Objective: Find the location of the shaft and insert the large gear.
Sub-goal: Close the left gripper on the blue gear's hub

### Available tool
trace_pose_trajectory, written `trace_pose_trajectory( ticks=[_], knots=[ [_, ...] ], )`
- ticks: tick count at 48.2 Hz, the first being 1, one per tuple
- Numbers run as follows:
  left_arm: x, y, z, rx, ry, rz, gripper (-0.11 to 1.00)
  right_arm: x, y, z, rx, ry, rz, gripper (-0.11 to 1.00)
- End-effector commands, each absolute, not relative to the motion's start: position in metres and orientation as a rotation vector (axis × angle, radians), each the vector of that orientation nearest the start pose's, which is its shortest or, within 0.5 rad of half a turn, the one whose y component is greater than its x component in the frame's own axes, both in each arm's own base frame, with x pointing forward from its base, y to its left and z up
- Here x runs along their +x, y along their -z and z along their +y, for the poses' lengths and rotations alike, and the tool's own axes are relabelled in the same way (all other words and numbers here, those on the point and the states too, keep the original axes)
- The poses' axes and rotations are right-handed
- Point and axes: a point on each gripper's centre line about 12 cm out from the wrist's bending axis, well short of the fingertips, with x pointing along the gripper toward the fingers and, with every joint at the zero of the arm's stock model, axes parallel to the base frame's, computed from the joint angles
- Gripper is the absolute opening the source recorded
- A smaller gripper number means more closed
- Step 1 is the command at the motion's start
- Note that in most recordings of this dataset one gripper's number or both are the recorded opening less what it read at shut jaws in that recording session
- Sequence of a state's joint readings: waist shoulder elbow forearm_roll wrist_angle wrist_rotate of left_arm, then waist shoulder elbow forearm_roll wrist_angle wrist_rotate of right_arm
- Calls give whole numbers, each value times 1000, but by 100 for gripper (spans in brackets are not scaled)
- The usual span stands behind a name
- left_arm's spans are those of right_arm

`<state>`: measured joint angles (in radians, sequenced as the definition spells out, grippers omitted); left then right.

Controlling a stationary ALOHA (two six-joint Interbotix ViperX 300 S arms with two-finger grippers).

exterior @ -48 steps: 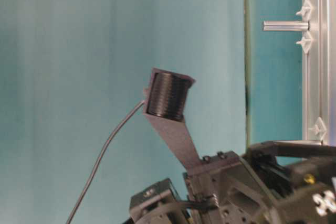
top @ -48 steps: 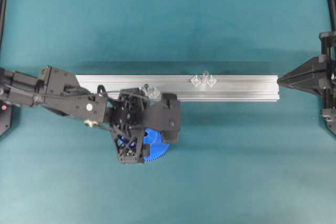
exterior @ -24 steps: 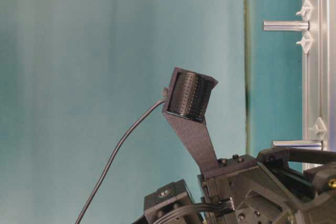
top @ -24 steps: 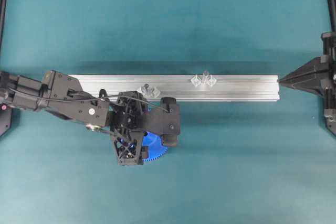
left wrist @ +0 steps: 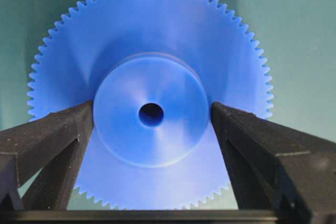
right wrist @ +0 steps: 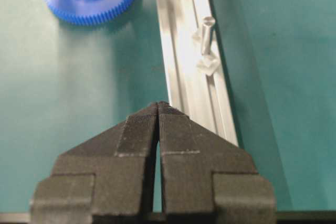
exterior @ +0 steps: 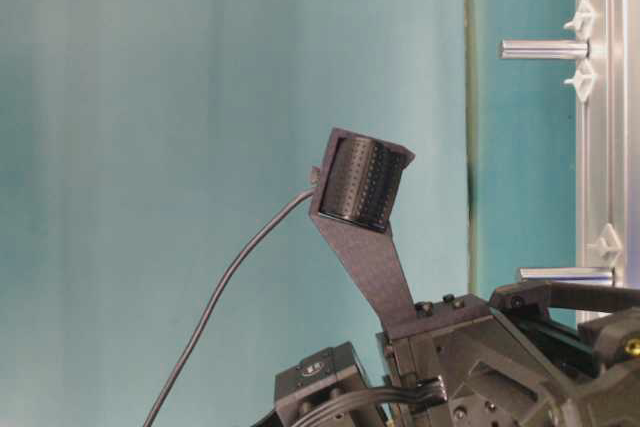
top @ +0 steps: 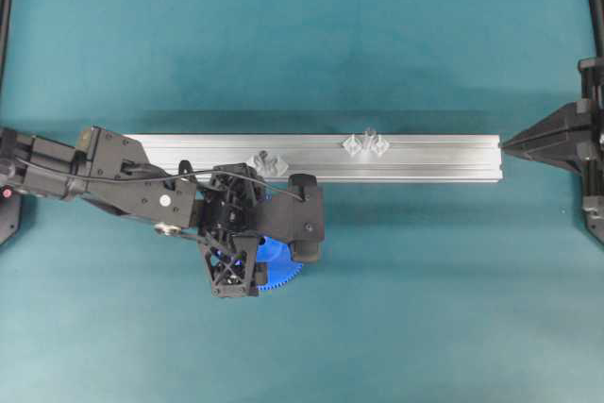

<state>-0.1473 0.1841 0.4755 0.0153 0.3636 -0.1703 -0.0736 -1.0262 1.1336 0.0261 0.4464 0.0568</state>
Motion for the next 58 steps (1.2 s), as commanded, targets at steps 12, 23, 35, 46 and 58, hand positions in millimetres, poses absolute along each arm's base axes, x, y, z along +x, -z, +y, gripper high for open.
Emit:
trace_pose_trajectory(
  ticks=[12,23,35,46,58],
  knots=[
    [410,-130,-62,-77,47,1013,93,175,-242,-12,109,87,543,2],
    [410,-130,-62,-79,47,1012,93,175,-243,-12,109,87,541,2],
    [411,-128,-62,-99,34,1017,93,175,-243,-12,109,87,541,2],
    [411,-127,-62,-123,21,1019,93,175,-242,-12,109,87,543,2],
    [410,-127,-62,-121,21,1024,83,175,-242,-12,109,87,543,2]
  ],
)
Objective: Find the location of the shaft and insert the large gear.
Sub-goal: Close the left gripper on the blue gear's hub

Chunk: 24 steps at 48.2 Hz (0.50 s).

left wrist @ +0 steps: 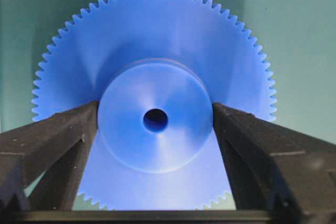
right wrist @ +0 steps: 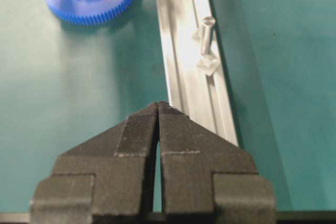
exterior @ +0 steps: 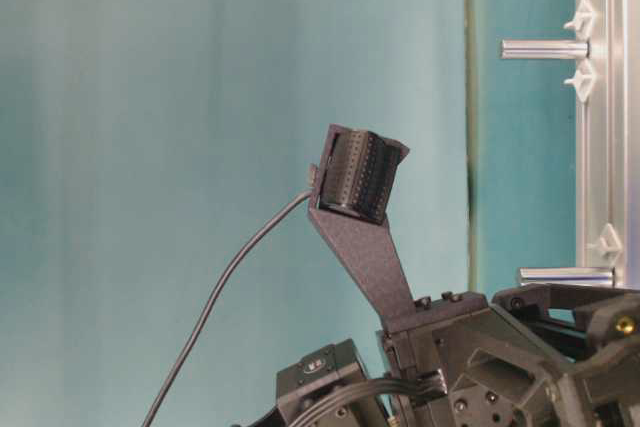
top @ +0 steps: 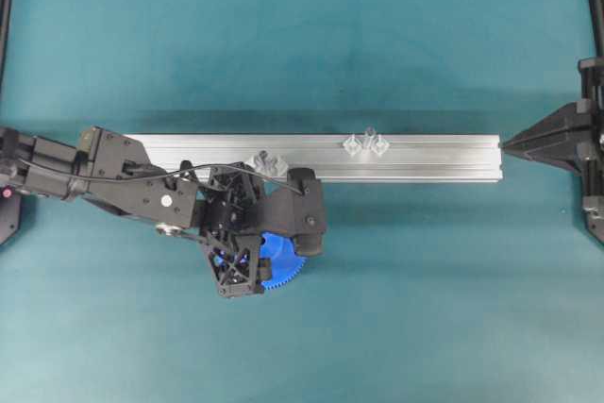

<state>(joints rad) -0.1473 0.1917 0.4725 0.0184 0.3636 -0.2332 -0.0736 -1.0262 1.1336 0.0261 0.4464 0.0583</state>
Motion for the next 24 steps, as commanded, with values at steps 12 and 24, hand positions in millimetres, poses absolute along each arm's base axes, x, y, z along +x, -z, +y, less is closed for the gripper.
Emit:
trace_pose_trajectory(
  ticks=[12,24],
  knots=[
    [412,-130,-62,-115,26,1014,71,174,-243,-12,110,88,539,2],
    [415,-137,-63,-111,31,997,71,172,-243,-12,123,92,531,2]
  ],
)
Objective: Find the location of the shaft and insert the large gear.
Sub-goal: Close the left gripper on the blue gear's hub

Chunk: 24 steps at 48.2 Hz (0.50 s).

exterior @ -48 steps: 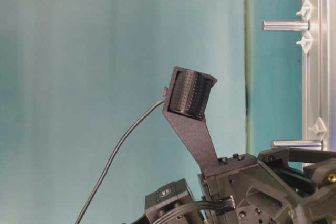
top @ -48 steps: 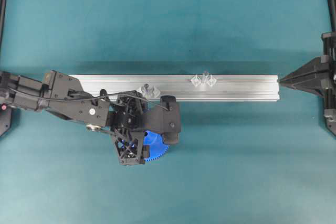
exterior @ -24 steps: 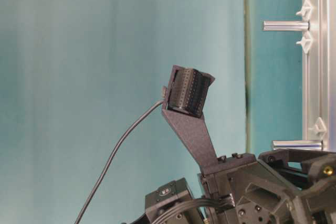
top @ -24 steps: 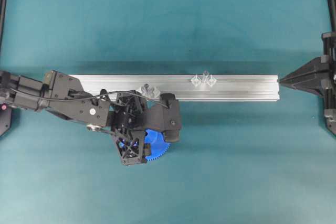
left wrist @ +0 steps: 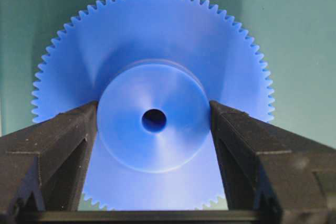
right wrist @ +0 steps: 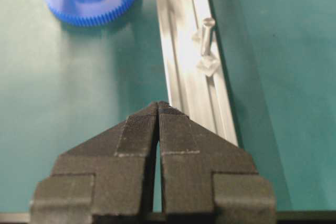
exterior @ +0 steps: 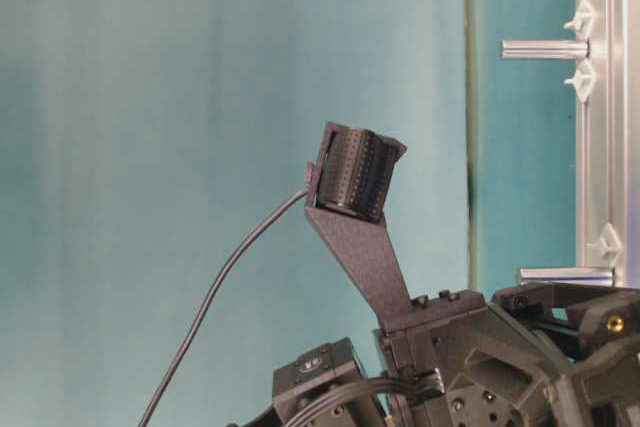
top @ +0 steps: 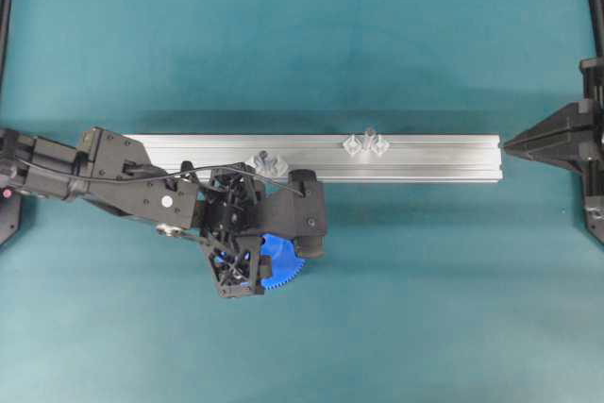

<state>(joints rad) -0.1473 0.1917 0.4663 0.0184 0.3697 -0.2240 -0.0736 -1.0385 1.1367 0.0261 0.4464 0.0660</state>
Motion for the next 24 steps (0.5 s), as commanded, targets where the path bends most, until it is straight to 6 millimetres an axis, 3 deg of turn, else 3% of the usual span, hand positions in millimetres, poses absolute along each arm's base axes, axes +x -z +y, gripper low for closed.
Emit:
trace_pose_trajectory(
  ticks=[1,8,24],
  knots=[
    [416,-140,-63,-109,33,988,71,172,-243,-12,126,92,531,2],
    [425,-171,-64,-56,71,908,71,171,-242,-12,127,92,530,2],
    [417,-199,-59,58,118,901,71,169,-242,-12,128,93,520,2]
  ],
)
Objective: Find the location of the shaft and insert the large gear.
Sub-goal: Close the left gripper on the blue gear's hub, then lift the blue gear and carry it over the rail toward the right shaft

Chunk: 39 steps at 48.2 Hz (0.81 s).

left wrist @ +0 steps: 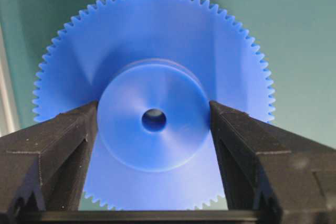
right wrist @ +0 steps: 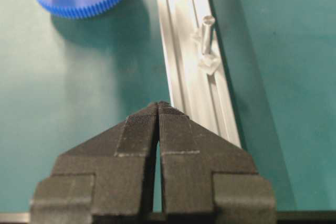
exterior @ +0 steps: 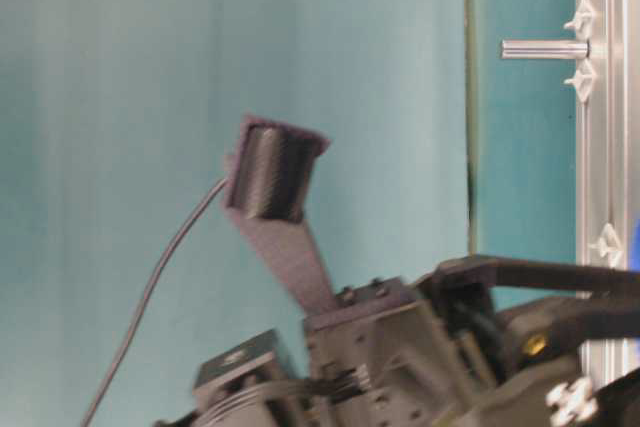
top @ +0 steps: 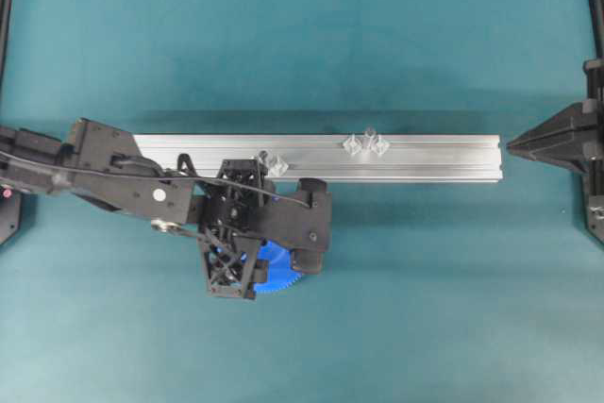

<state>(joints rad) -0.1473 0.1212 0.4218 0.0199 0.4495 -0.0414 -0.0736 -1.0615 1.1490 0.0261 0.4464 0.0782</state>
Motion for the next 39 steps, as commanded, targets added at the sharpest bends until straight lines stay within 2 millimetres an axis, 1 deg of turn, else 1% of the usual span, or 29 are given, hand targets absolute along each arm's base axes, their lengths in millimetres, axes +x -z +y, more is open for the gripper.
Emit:
trace_pose_trajectory(
  ticks=[1,7,16,20,27,34,39],
  knots=[
    [416,-202,-57,62,118,893,71,169,-243,-12,128,93,517,2],
    [415,-221,-47,95,119,843,71,168,-242,-12,128,93,519,2],
    [414,-255,-30,180,121,753,71,167,-241,-11,128,91,517,2],
    [414,-266,-20,215,114,722,71,167,-242,-12,128,93,514,2],
    [417,-277,-7,279,104,669,71,166,-246,-12,128,92,496,2],
    [427,-288,7,367,88,560,71,164,-246,-11,127,91,490,2],
    [435,-289,13,418,72,484,71,163,-247,-11,127,91,483,2]
  ],
)
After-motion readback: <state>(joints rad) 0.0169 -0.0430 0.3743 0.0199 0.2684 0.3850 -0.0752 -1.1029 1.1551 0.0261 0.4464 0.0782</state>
